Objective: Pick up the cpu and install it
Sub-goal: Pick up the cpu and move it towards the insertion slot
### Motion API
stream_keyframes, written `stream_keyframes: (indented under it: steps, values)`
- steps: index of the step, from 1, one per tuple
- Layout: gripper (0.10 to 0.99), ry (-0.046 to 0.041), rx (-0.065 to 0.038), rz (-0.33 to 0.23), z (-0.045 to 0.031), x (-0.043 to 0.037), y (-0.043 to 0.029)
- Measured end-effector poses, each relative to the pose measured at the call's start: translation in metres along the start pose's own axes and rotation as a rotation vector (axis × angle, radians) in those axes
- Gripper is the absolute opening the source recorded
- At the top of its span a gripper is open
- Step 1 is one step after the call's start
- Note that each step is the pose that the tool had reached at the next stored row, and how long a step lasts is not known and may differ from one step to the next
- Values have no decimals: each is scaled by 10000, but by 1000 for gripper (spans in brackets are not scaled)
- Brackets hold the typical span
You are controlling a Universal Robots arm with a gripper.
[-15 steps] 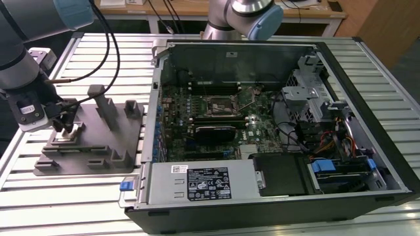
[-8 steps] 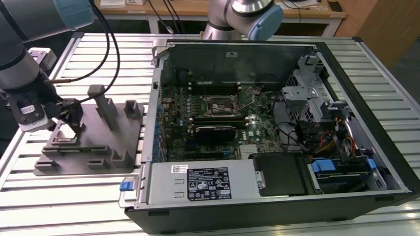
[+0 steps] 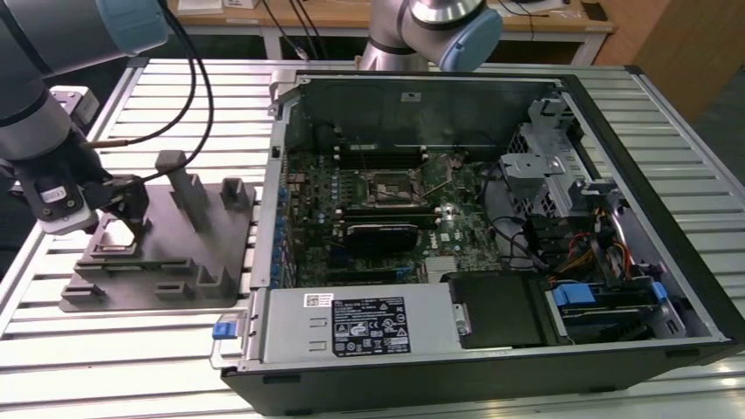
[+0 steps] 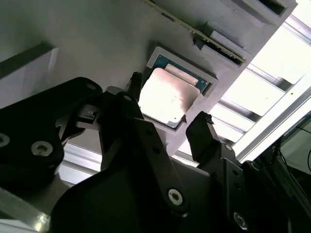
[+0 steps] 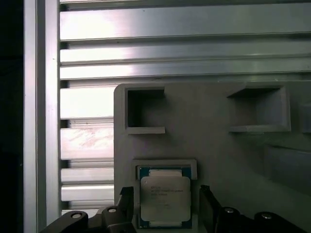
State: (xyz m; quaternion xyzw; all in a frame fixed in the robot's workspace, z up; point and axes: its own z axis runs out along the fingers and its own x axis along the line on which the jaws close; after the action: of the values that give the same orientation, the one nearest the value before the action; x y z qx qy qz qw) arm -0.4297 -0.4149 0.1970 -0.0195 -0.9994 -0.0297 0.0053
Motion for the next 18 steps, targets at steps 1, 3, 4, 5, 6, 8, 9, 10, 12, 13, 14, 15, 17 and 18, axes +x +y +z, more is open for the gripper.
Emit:
stream_keyframes:
  steps: [1,3,4,5,6,8,9,10,12,13,14,15,17,18]
  values:
    - [647,5,0,-104,6,-1,0]
    - [647,15,3,-240,18,-1,-1]
    - [647,18,4,-262,27,-2,-2]
    - [647,20,7,-262,38,-2,-2]
    - [647,25,8,-262,49,-2,-3]
    - [647,34,9,-262,68,-2,-4]
    - [647,36,9,-263,75,-2,-5]
    - [647,39,10,-262,76,-2,-5]
    - [647,35,8,-263,86,-3,-5]
    - [647,35,8,-262,93,-3,-5]
    - [647,36,8,-262,101,-3,-6]
    - [647,38,9,-262,109,-3,-7]
    - [647,41,10,-262,117,-2,-7]
    - [647,40,10,-262,121,-2,-7]
